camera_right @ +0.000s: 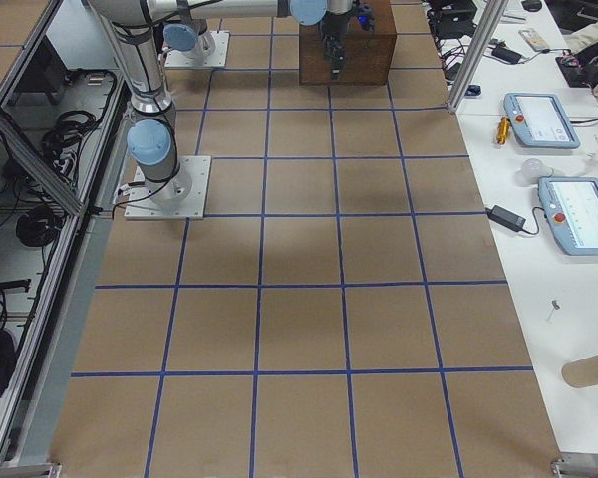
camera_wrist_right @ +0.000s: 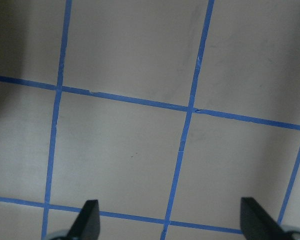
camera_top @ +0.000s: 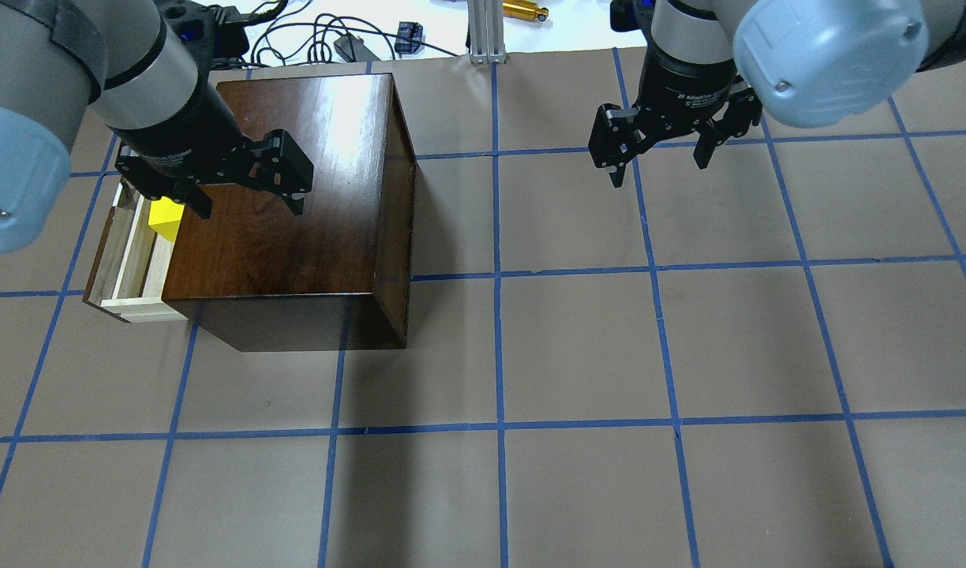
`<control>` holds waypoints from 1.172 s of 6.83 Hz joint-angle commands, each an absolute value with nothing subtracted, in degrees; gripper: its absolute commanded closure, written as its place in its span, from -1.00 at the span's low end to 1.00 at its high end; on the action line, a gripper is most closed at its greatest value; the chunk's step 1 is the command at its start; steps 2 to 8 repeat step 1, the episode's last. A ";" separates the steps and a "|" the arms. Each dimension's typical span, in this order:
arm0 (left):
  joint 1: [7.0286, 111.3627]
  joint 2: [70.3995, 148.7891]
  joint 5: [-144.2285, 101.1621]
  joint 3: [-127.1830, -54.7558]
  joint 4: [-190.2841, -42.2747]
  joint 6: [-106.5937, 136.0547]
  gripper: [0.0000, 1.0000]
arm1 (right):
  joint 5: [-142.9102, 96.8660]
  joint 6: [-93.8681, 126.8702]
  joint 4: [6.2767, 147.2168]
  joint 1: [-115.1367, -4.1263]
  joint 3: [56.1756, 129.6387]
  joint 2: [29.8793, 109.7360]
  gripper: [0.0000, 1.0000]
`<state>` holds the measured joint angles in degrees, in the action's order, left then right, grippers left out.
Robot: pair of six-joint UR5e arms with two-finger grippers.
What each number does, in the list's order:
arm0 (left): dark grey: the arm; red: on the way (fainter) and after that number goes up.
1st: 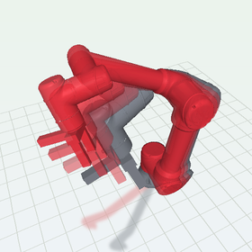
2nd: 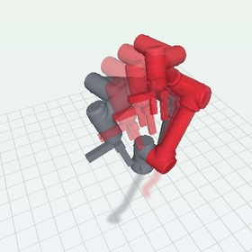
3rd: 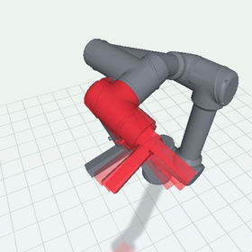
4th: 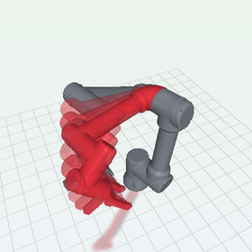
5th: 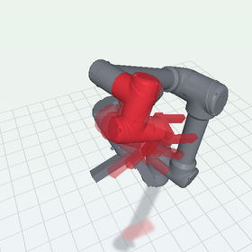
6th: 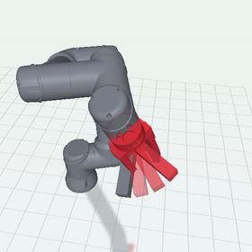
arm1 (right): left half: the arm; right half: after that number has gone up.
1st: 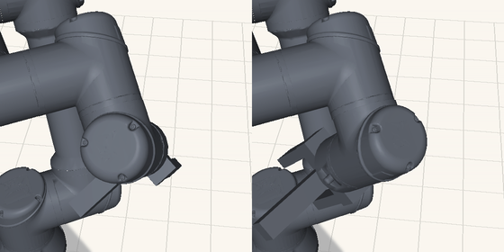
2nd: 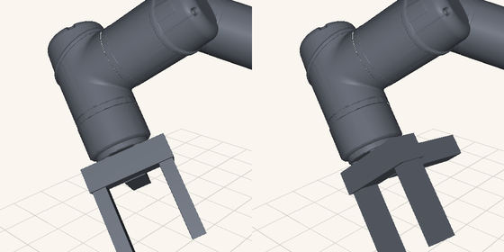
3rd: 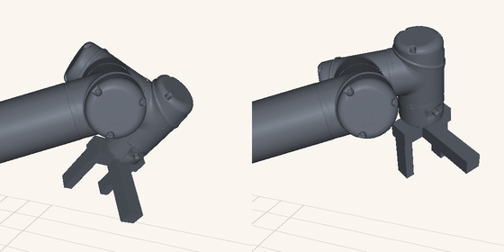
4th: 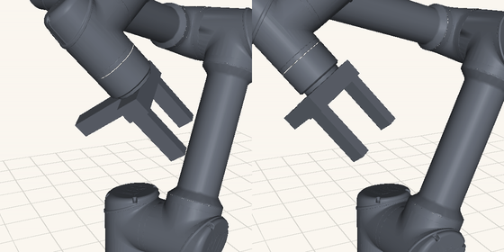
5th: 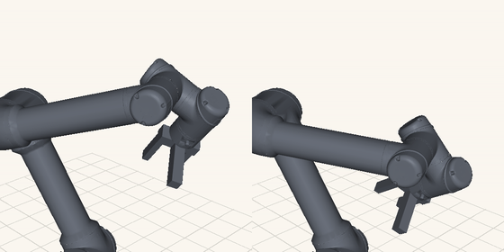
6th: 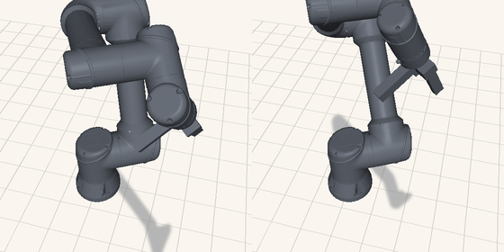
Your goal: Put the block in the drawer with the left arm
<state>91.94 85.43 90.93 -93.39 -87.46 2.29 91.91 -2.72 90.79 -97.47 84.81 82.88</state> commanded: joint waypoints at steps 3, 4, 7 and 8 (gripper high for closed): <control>92.02 85.43 91.05 -93.51 -87.45 2.29 -1.00 | 91.85 -2.72 90.79 -97.47 84.81 82.88 -1.00; 92.02 85.43 91.05 -93.51 -87.45 2.29 -1.00 | 91.85 -2.72 90.79 -97.47 84.81 82.88 -1.00; 92.02 85.43 91.05 -93.51 -87.45 2.29 -1.00 | 91.85 -2.72 90.79 -97.47 84.81 82.88 -1.00; 92.02 85.43 91.05 -93.51 -87.45 2.29 -1.00 | 91.85 -2.72 90.79 -97.47 84.81 82.88 -1.00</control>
